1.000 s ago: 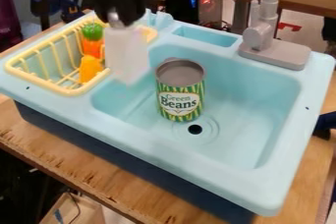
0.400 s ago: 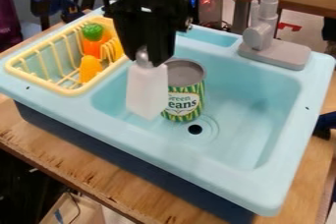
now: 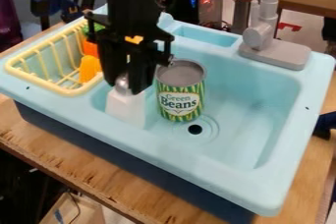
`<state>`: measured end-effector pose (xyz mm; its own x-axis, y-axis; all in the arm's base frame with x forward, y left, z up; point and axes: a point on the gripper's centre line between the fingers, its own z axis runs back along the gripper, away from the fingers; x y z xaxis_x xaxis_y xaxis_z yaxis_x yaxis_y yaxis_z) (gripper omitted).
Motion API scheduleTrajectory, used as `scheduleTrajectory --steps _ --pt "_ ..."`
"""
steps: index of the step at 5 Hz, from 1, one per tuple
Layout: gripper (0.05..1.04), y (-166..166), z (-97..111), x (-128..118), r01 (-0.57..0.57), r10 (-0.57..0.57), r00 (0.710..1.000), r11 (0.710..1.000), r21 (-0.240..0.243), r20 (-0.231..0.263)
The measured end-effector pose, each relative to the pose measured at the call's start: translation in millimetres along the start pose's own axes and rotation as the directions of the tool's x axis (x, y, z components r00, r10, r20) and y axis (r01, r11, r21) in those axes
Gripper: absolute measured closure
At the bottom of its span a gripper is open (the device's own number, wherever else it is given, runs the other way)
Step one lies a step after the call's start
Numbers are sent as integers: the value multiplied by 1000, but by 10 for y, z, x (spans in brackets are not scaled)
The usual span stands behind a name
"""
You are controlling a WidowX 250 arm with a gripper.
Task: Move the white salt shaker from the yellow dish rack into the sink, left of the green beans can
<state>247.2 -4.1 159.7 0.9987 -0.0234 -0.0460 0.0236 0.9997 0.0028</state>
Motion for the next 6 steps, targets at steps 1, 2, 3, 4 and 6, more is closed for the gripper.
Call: scheduleTrajectory --steps 1,2,3,4,6 --pt "588 42 -170 -15 63 -63 998 998 16 14" --pt "587 79 -172 2 77 -77 995 997 -7 58" --pt "517 108 -179 -35 38 -37 999 998 -59 24" --pt "206 120 -115 -40 5 -5 1000 998 -61 -8" --pt "79 191 226 105 -44 44 998 999 -12 52"
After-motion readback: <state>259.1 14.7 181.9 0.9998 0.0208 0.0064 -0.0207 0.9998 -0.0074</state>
